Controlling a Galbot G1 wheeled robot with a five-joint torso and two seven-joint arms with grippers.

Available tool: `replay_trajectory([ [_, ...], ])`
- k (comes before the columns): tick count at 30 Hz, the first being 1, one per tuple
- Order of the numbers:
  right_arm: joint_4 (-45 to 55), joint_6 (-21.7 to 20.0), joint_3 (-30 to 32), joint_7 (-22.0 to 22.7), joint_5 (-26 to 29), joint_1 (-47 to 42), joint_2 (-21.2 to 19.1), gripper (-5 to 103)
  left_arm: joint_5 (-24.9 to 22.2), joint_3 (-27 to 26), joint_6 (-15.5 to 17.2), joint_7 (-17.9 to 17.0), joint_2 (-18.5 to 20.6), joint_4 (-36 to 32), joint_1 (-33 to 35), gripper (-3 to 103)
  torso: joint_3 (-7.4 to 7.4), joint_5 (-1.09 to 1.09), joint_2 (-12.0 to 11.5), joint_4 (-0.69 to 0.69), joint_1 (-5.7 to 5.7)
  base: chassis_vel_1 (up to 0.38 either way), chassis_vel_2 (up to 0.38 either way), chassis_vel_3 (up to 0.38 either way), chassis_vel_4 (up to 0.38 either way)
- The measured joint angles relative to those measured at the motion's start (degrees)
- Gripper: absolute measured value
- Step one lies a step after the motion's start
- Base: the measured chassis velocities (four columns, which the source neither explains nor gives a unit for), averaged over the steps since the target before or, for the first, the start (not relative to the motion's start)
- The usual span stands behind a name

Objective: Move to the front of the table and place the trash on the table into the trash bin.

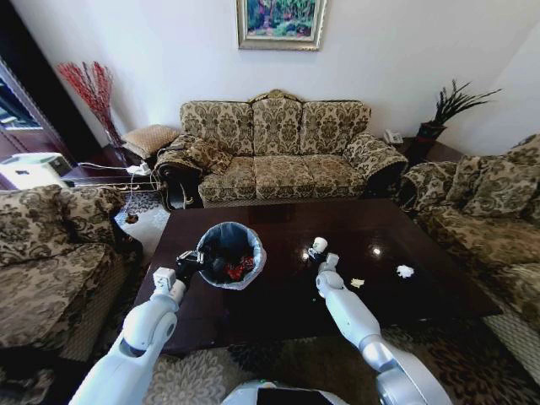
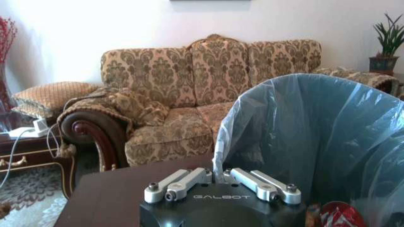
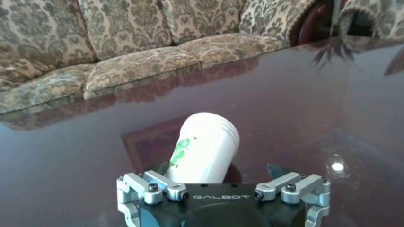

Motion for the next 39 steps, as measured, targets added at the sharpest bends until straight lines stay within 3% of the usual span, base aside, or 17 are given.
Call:
replay_trajectory([
  [5, 0.3, 0.4, -0.1, -2.2, 1.1, -0.5, -1.0, 100, 0.0, 0.0, 0.0, 0.1, 0.4, -0.6, 0.3, 3, 0.00, 0.01, 0.0, 0.01, 0.01, 0.000, 0.000, 0.000, 0.000],
  [7, 0.5, 0.5, 0.0, -2.4, 1.1, -0.8, -1.3, 96, 0.0, -0.1, 0.0, 0.1, 0.5, -0.6, 0.3, 3, 0.00, 0.02, 0.0, 0.01, 0.01, 0.000, 0.000, 0.000, 0.000],
  [14, 2.9, 0.6, -0.1, -2.1, 0.3, -2.5, -2.1, 64, -0.2, 0.2, 0.0, 0.1, 1.0, -0.7, -0.1, 3, 0.00, 0.01, 0.0, 0.01, 0.00, 0.000, 0.000, 0.000, 0.000],
  [16, 3.1, 0.6, -0.1, -2.0, 0.1, -2.6, -2.1, 64, -0.2, 0.2, 0.0, 0.1, 1.0, -0.7, -0.2, 3, 0.00, 0.01, 0.0, 0.00, 0.00, 0.000, 0.000, 0.000, 0.000],
  [17, 3.4, 0.6, -0.1, -1.8, 0.0, -2.6, -2.1, 53, -0.2, 0.2, 0.0, 0.1, 1.0, -0.7, -0.2, 3, 0.00, 0.01, 0.0, 0.00, 0.00, 0.000, 0.000, 0.000, 0.000],
  [19, 3.5, 0.6, -0.1, -1.6, 0.0, -2.6, -2.1, 53, -0.2, 0.2, 0.0, 0.1, 1.0, -0.7, -0.3, 3, 0.00, 0.01, 0.0, 0.01, 0.00, 0.000, 0.000, 0.000, 0.000],
  [22, 3.6, 0.6, -0.1, -1.2, -0.1, -2.5, -2.1, 38, -0.3, 0.2, -0.1, 0.2, 1.0, -0.7, -0.4, 3, 0.00, 0.01, 0.0, 0.01, 0.00, 0.000, 0.000, 0.000, 0.000],
  [27, 6.4, 0.6, -0.2, 0.1, -1.8, -3.5, -2.7, 30, -0.4, 0.2, -0.2, 0.2, 1.1, -0.6, -0.6, 3, 0.00, 0.02, 0.0, 0.01, 0.01, 0.000, 0.000, 0.000, 0.000],
  [29, 10.3, 0.7, -0.1, 0.5, -4.5, -5.1, -3.4, 29, -0.4, 0.2, -0.2, 0.2, 1.1, -0.5, -0.7, 3, 0.00, 0.02, 0.0, 0.01, 0.01, 0.000, 0.000, 0.000, 0.000],
  [34, 31.2, -2.1, -2.8, 1.0, -9.9, -11.3, -7.4, 28, -0.4, 0.6, -0.5, 0.4, 0.6, 0.1, -1.2, 3, 0.00, 0.01, 0.0, 0.01, 0.00, 0.000, 0.000, 0.000, 0.000],
  [36, 45.6, -5.9, -6.7, 1.4, -9.4, -12.5, -11.4, 28, -0.2, 1.1, -0.5, 0.7, 0.6, 0.4, -1.5, 3, -0.01, 0.00, 0.0, 0.01, 0.00, 0.000, 0.000, 0.000, 0.000],
  [37, 45.6, -5.9, -6.7, 1.4, -9.4, -12.5, -11.4, 28, -0.2, 1.1, -0.5, 0.7, 0.6, 0.4, -1.5, 3, -0.01, 0.00, 0.0, 0.01, 0.00, 0.000, 0.000, 0.000, 0.000],
  [39, 56.5, -10.5, -10.4, 1.5, -5.5, -11.1, -15.0, 28, 0.0, 1.5, -0.5, 0.9, 0.8, 0.5, -1.6, 3, 0.00, 0.01, 0.0, -0.01, 0.00, 0.000, 0.000, 0.000, 0.000],
])
